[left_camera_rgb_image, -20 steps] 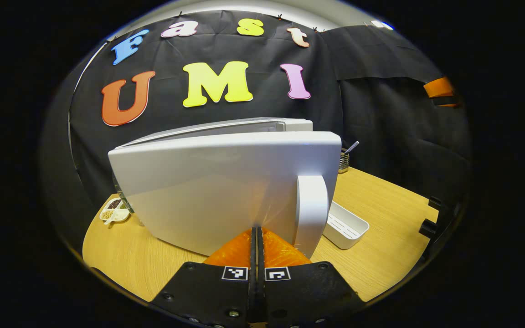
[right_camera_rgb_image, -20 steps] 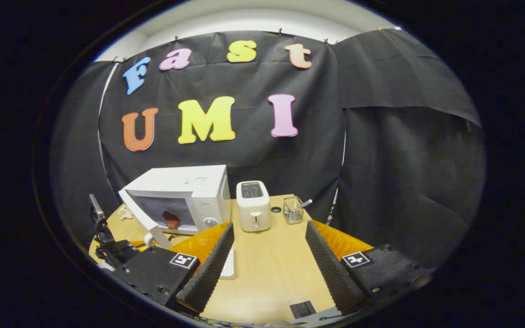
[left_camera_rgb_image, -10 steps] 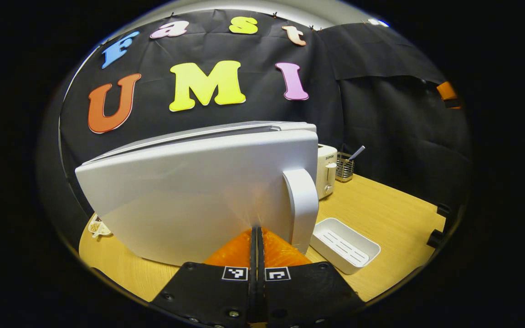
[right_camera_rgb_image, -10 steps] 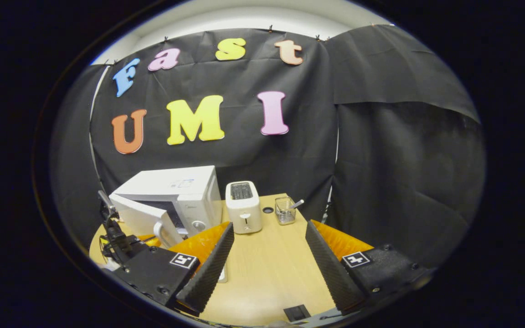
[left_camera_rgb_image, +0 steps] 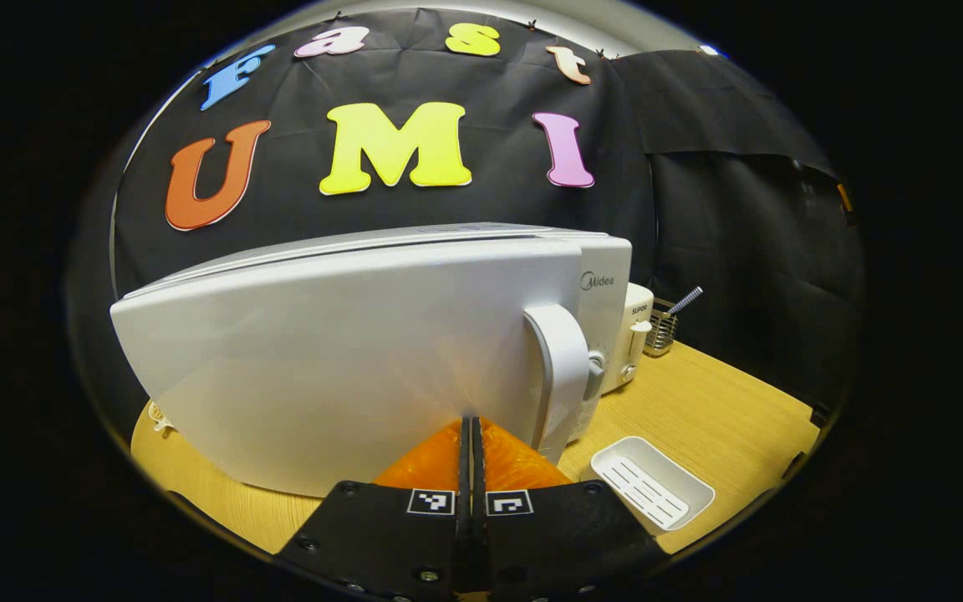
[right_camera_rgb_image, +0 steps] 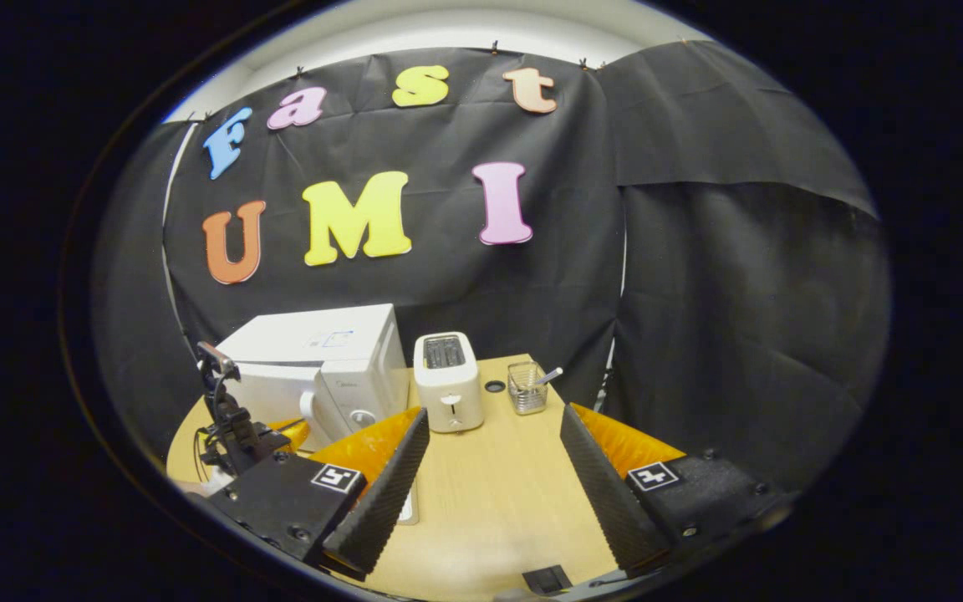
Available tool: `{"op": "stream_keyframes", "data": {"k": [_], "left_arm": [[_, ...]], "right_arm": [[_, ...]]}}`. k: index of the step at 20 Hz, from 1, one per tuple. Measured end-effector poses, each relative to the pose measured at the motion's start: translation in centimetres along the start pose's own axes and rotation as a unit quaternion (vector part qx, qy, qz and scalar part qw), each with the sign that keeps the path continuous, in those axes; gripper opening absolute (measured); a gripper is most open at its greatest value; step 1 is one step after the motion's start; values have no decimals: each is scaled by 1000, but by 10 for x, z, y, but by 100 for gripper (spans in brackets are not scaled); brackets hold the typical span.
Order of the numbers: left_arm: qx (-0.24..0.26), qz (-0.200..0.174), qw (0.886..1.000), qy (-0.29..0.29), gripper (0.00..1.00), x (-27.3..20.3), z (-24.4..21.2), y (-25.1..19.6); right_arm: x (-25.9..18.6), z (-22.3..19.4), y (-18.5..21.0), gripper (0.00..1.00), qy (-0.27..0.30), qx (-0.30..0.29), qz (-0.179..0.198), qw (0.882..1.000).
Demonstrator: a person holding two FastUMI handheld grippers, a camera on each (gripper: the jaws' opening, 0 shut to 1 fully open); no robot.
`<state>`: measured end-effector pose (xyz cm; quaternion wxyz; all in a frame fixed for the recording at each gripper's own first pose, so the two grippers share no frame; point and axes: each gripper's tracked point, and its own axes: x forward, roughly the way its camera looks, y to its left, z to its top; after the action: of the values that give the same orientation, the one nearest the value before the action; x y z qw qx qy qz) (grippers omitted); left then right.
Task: Open the microwave oven with the left hand, put the food in, and close the microwave oven.
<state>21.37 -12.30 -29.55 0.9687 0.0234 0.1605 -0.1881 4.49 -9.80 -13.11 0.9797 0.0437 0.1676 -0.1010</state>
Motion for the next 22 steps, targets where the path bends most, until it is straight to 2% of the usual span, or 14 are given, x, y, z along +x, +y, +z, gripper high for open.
{"op": "stream_keyframes", "data": {"k": [2,8,12,13,18,22], "left_arm": [[-19,-7,1000,0,0,4,-1,-5],[-22,2,1000,-5,0,7,-1,-6],[-23,29,999,-8,0,15,4,1],[-47,19,999,3,0,16,-2,-7],[-32,30,999,0,0,16,-1,-3],[-23,67,997,10,0,0,1,13]], "right_arm": [[3,0,-1,100,1,-1,2,1000],[12,1,-1,100,6,-1,3,1000],[18,3,5,100,8,1,8,1000],[19,1,7,100,9,1,11,1000],[19,-1,9,100,11,-1,16,1000],[21,-4,13,100,14,0,26,1000]]}}
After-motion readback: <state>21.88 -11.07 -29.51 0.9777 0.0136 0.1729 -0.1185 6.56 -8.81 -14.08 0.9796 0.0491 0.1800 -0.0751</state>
